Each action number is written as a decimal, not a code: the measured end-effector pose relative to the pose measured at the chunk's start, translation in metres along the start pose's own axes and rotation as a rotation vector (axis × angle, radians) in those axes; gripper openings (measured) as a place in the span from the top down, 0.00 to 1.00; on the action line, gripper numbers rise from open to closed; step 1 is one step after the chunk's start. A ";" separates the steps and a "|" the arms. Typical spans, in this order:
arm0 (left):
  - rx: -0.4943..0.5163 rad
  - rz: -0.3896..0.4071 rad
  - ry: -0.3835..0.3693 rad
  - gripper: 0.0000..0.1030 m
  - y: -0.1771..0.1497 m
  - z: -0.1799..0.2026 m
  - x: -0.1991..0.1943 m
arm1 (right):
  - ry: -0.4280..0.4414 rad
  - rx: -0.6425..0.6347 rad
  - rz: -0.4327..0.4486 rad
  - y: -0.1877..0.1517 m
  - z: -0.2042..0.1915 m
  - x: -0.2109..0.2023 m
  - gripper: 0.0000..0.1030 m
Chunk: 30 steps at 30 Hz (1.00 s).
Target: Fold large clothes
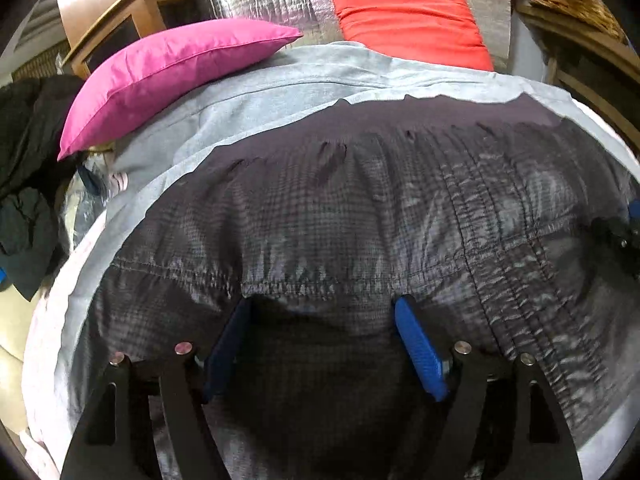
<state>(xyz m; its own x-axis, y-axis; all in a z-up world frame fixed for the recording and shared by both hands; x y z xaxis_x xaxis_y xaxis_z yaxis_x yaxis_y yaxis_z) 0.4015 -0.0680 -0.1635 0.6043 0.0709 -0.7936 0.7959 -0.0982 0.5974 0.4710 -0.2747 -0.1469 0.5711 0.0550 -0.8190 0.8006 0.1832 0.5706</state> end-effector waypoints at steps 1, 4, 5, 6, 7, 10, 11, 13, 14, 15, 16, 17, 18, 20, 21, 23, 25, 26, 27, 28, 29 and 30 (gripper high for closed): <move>-0.012 0.004 -0.007 0.25 0.004 -0.005 -0.007 | -0.007 0.010 0.001 0.002 0.001 -0.005 0.07; -0.075 0.104 -0.014 0.25 0.002 -0.018 -0.044 | 0.019 0.045 0.099 -0.003 0.007 -0.054 0.05; -0.085 0.132 -0.020 0.25 -0.002 -0.022 -0.056 | 0.024 0.042 0.138 -0.006 0.006 -0.069 0.05; -0.088 0.154 -0.016 0.25 -0.006 -0.023 -0.065 | 0.025 0.034 0.173 -0.010 0.002 -0.085 0.05; -0.089 0.184 0.005 0.25 -0.013 -0.025 -0.074 | 0.030 0.026 0.190 -0.014 -0.001 -0.092 0.05; -0.090 0.212 0.074 0.25 -0.032 -0.028 -0.081 | 0.041 -0.018 0.247 -0.034 -0.020 -0.108 0.05; -0.084 0.193 0.092 0.25 -0.038 -0.029 -0.074 | 0.032 -0.045 0.251 -0.041 -0.029 -0.107 0.05; -0.063 0.132 0.131 0.24 -0.049 -0.033 -0.052 | 0.000 -0.096 0.240 -0.053 -0.046 -0.096 0.05; -0.056 0.109 0.140 0.22 -0.053 -0.037 -0.042 | -0.010 -0.112 0.230 -0.055 -0.049 -0.087 0.05; -0.041 0.098 0.140 0.20 -0.058 -0.036 -0.032 | -0.032 -0.130 0.218 -0.060 -0.052 -0.078 0.05; -0.029 0.107 0.153 0.18 -0.061 -0.034 -0.033 | -0.055 -0.143 0.199 -0.064 -0.053 -0.071 0.05; -0.023 0.108 0.162 0.17 -0.062 -0.033 -0.030 | -0.065 -0.148 0.161 -0.068 -0.054 -0.058 0.05; -0.027 0.105 0.162 0.17 -0.064 -0.032 -0.028 | -0.069 -0.139 0.158 -0.071 -0.052 -0.052 0.02; -0.036 0.108 0.161 0.17 -0.068 -0.030 -0.025 | -0.094 -0.122 0.173 -0.072 -0.048 -0.049 0.00; -0.033 0.114 0.161 0.17 -0.070 -0.029 -0.022 | -0.089 -0.110 0.162 -0.072 -0.047 -0.046 0.00; -0.027 0.121 0.156 0.17 -0.071 -0.029 -0.021 | -0.094 -0.109 0.153 -0.071 -0.046 -0.044 0.00; -0.034 0.116 0.142 0.17 -0.070 -0.030 -0.022 | -0.093 -0.109 0.144 -0.069 -0.046 -0.041 0.00; -0.041 0.106 0.135 0.17 -0.068 -0.031 -0.023 | -0.091 -0.108 0.143 -0.067 -0.045 -0.040 0.00; -0.050 0.098 0.119 0.17 -0.064 -0.033 -0.028 | -0.089 -0.105 0.141 -0.066 -0.045 -0.039 0.00; -0.056 0.094 0.100 0.17 -0.061 -0.037 -0.034 | -0.087 -0.099 0.137 -0.065 -0.044 -0.038 0.00; -0.057 0.097 0.095 0.17 -0.059 -0.042 -0.038 | -0.080 -0.089 0.127 -0.060 -0.043 -0.037 0.00; -0.068 0.133 0.112 0.17 -0.056 -0.050 -0.053 | -0.069 -0.083 0.112 -0.056 -0.041 -0.040 0.00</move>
<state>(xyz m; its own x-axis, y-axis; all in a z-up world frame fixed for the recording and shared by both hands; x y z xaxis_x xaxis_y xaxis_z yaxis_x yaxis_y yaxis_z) 0.3265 -0.0167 -0.1495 0.7014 0.1720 -0.6917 0.7072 -0.0470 0.7054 0.3960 -0.2466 -0.1488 0.6694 0.0130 -0.7428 0.7149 0.2604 0.6489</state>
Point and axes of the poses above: each gripper's, at about its wrist camera, not at the fingertips, and x roughly the way its jaws point, z to its right, y to its top, the point moved 3 cm from there along x, roughly the way its jaws point, and after that the axes turned 3 degrees about -y, right-handed, at the moved point
